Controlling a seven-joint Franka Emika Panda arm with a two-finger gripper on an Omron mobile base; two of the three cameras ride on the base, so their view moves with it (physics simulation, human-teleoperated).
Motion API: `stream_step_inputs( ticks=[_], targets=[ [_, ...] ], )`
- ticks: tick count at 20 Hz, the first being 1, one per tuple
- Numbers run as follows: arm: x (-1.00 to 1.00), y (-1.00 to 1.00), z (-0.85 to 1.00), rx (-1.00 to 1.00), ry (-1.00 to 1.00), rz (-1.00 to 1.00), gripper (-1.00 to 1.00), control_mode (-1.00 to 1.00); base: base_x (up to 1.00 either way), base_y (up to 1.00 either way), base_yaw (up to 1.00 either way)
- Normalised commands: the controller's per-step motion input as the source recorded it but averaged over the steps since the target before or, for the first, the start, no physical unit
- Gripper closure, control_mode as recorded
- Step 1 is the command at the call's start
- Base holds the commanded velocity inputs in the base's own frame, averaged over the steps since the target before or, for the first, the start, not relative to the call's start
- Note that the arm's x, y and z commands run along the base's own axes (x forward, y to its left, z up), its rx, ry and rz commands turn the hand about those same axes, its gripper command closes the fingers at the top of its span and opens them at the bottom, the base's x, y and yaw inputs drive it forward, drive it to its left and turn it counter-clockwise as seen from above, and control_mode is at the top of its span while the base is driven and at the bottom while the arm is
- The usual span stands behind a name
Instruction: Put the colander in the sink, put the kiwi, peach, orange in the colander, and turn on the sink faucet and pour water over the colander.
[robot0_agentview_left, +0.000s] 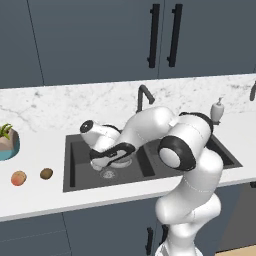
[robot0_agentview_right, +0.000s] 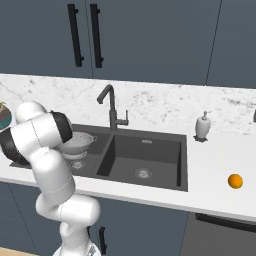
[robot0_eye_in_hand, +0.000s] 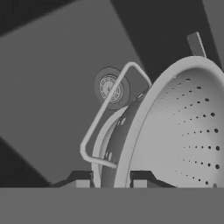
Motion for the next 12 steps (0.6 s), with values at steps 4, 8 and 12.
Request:
stream_step_inputs(
  ticks=[4, 8, 12],
  targets=[
    [0.18, -0.11, -0.21, 0.04, 0.00, 0.00, 1.00, -1.00, 0.00, 0.00, 0.00],
    [0.15, -0.15, -0.34, 0.03, 0.00, 0.00, 1.00, -1.00, 0.00, 0.00, 0.00],
    [0.13, -0.19, -0.37, 0.04, 0.00, 0.00, 1.00, -1.00, 0.00, 0.00, 0.00]
  ],
)
